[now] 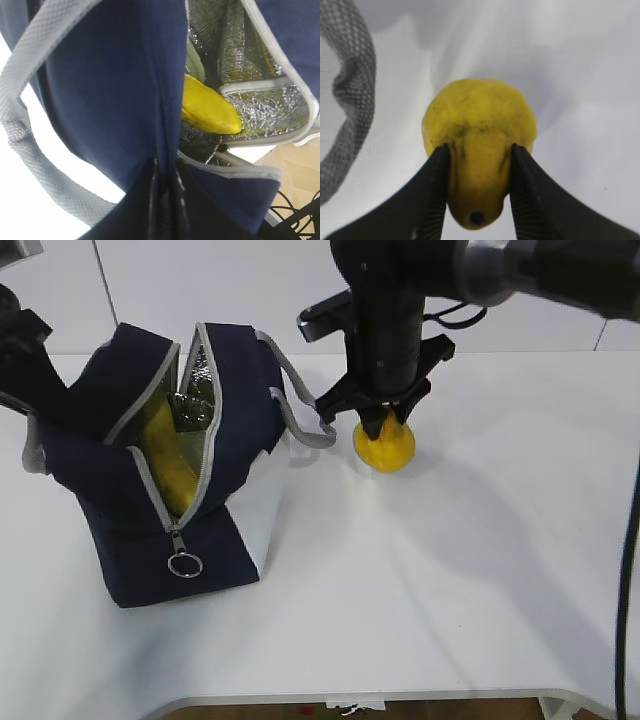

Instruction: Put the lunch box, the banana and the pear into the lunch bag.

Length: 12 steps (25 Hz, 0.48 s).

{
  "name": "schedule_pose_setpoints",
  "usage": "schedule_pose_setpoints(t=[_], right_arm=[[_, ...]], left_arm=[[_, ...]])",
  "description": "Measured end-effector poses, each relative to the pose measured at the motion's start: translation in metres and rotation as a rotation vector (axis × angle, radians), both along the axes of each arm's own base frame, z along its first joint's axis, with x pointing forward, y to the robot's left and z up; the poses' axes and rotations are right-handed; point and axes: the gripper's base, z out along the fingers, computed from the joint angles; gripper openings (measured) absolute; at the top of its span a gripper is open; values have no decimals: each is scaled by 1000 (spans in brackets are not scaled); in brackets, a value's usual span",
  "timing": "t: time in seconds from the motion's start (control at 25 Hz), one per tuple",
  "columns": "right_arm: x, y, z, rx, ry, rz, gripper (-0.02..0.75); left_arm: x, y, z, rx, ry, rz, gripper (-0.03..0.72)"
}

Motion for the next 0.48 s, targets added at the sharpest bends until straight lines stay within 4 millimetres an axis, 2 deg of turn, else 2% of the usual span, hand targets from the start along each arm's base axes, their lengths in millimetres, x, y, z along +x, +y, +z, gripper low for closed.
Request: schedule_pose_setpoints(t=[0.16, 0.36, 0.48], right_arm=[[-13, -6, 50, 55, -89, -1, 278], [-47, -21, 136, 176, -235, -4, 277], [-67, -19, 166, 335, -234, 5, 277]], left_arm=[[0, 0, 0, 0, 0, 0, 6], [0, -1, 1, -12, 1, 2, 6], [0, -3, 1, -34, 3, 6, 6]])
